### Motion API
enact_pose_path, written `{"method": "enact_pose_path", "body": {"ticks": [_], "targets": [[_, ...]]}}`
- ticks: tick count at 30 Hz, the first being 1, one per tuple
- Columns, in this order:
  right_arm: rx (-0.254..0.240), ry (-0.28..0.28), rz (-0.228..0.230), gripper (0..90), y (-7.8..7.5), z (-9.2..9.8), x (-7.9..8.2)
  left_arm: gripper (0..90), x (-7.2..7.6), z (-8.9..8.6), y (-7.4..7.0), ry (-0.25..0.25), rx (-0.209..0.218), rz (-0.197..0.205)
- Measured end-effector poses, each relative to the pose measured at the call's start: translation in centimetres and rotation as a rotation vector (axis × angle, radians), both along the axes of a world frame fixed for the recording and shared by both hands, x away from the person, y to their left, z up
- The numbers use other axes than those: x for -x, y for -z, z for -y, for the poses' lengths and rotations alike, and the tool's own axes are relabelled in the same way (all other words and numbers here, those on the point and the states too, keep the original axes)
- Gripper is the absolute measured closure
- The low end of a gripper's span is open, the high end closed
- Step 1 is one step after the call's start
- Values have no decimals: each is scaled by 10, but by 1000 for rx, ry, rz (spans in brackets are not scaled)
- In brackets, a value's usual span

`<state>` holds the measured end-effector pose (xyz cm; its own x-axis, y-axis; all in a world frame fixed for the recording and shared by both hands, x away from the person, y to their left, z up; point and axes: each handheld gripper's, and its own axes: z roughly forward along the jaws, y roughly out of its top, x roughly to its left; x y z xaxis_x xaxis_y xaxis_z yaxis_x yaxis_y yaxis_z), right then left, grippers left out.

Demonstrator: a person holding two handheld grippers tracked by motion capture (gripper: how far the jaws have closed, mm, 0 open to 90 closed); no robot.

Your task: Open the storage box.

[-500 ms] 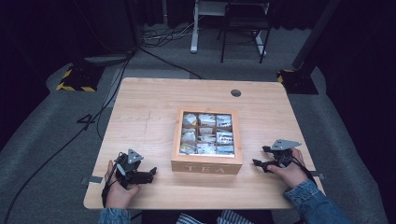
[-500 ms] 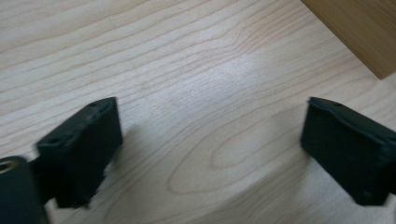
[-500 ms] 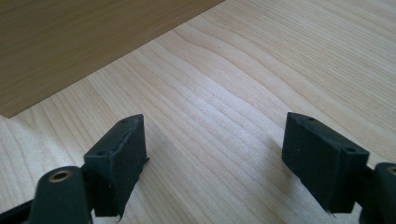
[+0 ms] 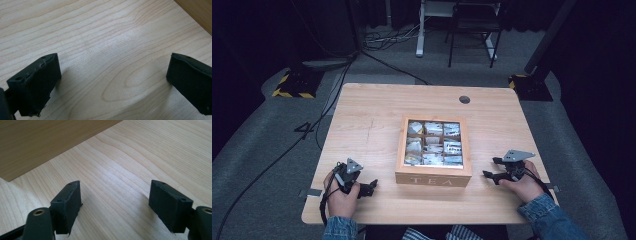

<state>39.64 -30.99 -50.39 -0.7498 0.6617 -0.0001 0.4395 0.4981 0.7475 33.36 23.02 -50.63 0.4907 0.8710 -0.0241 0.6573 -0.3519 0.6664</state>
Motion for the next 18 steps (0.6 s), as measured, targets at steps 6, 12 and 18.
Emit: {"method": "enact_pose_path", "body": {"ticks": [6, 12, 18], "targets": [[-5, -12, 6, 359, 0, 1, 1, 2, -2, -2, 0, 2, 2, 0], [-24, -2, 14, 589, -1, 4, 3, 1, -5, -3, 0, 8, -3, 2], [-26, 12, 15, 689, -1, 6, 3, 2, -6, -3, 0, 18, -2, -6]]}}
